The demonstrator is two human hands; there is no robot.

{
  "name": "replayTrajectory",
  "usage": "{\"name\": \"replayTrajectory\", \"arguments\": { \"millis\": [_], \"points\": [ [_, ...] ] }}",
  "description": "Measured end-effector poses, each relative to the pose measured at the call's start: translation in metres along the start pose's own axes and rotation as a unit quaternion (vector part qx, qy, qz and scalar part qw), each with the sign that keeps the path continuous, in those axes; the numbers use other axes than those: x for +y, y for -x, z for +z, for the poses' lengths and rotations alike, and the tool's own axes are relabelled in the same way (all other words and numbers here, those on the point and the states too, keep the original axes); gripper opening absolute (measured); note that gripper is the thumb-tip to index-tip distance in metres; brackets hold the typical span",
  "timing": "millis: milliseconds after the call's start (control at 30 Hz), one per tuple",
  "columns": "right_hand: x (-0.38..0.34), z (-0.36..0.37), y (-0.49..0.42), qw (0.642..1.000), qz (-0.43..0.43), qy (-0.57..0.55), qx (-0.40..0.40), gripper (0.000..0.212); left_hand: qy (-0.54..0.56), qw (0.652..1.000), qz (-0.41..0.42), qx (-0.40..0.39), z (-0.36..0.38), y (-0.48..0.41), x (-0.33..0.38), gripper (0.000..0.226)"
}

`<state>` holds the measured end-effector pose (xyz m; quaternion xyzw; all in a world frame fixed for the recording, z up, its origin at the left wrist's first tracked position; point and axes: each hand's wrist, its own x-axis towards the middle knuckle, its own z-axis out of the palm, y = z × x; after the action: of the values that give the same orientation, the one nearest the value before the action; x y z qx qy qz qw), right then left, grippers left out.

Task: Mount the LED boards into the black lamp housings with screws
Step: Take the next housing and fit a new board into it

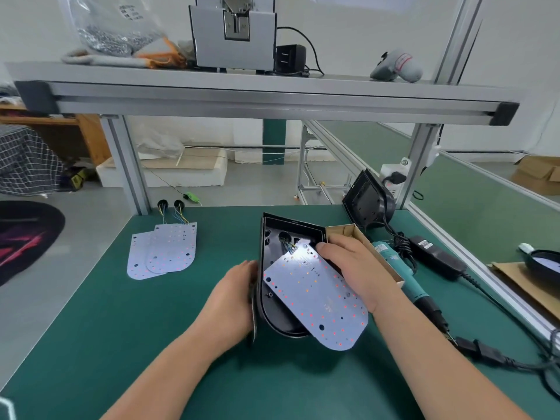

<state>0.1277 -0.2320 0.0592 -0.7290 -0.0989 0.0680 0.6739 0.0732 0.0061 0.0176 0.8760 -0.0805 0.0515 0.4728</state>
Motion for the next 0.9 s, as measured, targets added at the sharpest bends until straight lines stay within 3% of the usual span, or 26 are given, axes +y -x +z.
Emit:
{"name": "replayTrajectory", "arguments": {
  "millis": [133, 167, 233, 267, 333, 433, 533, 600, 767, 900],
  "points": [
    [0.001, 0.000, 0.000, 1.000, 0.003, 0.013, -0.004, 0.035, 0.241, 0.966, -0.031, 0.088, -0.012, -0.003, 0.009, 0.046],
    [0.001, 0.000, 0.000, 1.000, 0.001, 0.017, -0.002, 0.030, 0.291, 0.951, -0.032, 0.100, -0.016, -0.003, 0.010, 0.044],
    [0.000, 0.002, 0.000, 1.000, 0.002, 0.031, 0.001, 0.027, 0.332, 0.938, -0.043, 0.086, -0.021, -0.002, 0.015, 0.062],
    [0.000, 0.004, 0.001, 0.999, 0.002, 0.048, 0.004, 0.029, 0.310, 0.948, -0.037, 0.066, -0.021, 0.000, 0.018, 0.062],
    [0.000, 0.008, 0.002, 0.996, -0.005, 0.087, 0.012, 0.032, 0.262, 0.964, -0.018, 0.043, -0.015, 0.002, 0.018, 0.041],
    [-0.003, 0.008, 0.005, 0.992, -0.020, 0.126, -0.008, 0.030, 0.226, 0.968, -0.034, 0.105, -0.009, 0.001, 0.019, 0.025],
    [-0.010, -0.001, 0.006, 0.970, -0.025, 0.238, -0.053, 0.042, 0.217, 0.963, -0.055, 0.153, -0.005, 0.000, 0.020, 0.023],
    [-0.013, -0.009, 0.005, 0.956, -0.014, 0.283, -0.068, 0.038, 0.223, 0.958, -0.063, 0.167, -0.002, -0.001, 0.019, 0.022],
    [-0.009, -0.015, 0.004, 0.952, 0.015, 0.282, -0.114, 0.013, 0.225, 0.957, -0.078, 0.169, -0.001, -0.003, 0.020, 0.022],
    [-0.012, -0.019, 0.005, 0.971, -0.003, 0.223, -0.080, 0.008, 0.249, 0.954, -0.098, 0.132, -0.001, -0.002, 0.018, 0.022]
  ]
}}
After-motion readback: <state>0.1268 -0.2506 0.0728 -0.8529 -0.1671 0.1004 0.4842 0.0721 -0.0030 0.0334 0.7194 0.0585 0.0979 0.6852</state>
